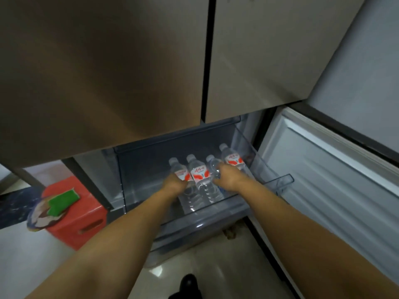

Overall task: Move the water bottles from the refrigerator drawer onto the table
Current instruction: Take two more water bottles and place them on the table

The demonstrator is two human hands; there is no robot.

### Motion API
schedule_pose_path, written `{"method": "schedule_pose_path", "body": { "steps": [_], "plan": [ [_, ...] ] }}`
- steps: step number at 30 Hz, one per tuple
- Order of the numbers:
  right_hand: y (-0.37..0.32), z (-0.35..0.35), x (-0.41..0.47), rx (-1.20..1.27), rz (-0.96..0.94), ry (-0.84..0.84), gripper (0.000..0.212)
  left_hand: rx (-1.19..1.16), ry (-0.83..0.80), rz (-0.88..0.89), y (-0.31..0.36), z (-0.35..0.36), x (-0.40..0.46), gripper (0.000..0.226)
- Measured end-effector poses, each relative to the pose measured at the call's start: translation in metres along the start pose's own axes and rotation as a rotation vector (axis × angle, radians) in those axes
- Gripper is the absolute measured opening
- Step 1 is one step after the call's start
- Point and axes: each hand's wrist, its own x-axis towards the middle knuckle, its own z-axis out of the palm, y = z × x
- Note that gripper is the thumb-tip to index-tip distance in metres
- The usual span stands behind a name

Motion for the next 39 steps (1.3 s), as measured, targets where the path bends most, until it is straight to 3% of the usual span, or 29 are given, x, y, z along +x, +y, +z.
{"method": "schedule_pose_path", "body": {
  "steps": [5,10,17,20,22,27,30,33,35,37,39],
  "plan": [
    [-0.013,0.025,0.035,-0.095,0.070,-0.185,0.051,-0.225,0.054,-0.142,-0.011,0.015,0.036,0.052],
    [-0.016,0.034,0.060,-0.091,0.132,-0.240,0.050,-0.271,0.059,-0.215,-0.019,0.028,0.034,0.084],
    [-0.018,0.051,0.072,-0.032,0.143,-0.247,0.056,-0.330,0.043,-0.234,-0.013,0.021,0.034,0.081],
    [-0.019,0.057,0.073,-0.018,0.207,-0.264,0.085,-0.336,0.036,-0.249,-0.011,0.013,0.028,0.075],
    [-0.019,0.059,0.074,-0.001,0.213,-0.274,0.096,-0.352,0.004,-0.264,-0.013,0.006,0.024,0.059],
    [-0.013,0.056,0.080,0.083,0.197,-0.291,0.089,-0.549,-0.036,-0.296,-0.017,-0.002,0.022,0.062],
    [-0.012,0.047,0.081,0.199,0.178,-0.333,0.083,-0.662,-0.140,-0.320,-0.016,-0.010,0.017,0.071],
    [-0.007,0.036,0.083,0.410,0.214,-0.400,0.078,-0.723,-0.215,-0.370,-0.017,-0.019,0.010,0.039],
    [-0.006,0.027,0.081,0.690,0.268,-0.452,0.049,-0.772,-0.259,-0.377,-0.015,-0.022,0.005,0.016],
    [-0.008,0.014,0.078,0.958,0.287,-0.518,0.023,-0.832,-0.271,-0.346,-0.008,-0.025,-0.002,0.020],
    [-0.010,0.000,0.074,1.055,0.271,-0.550,0.034,-0.902,-0.293,-0.305,0.000,-0.027,-0.010,0.024]
  ]
}}
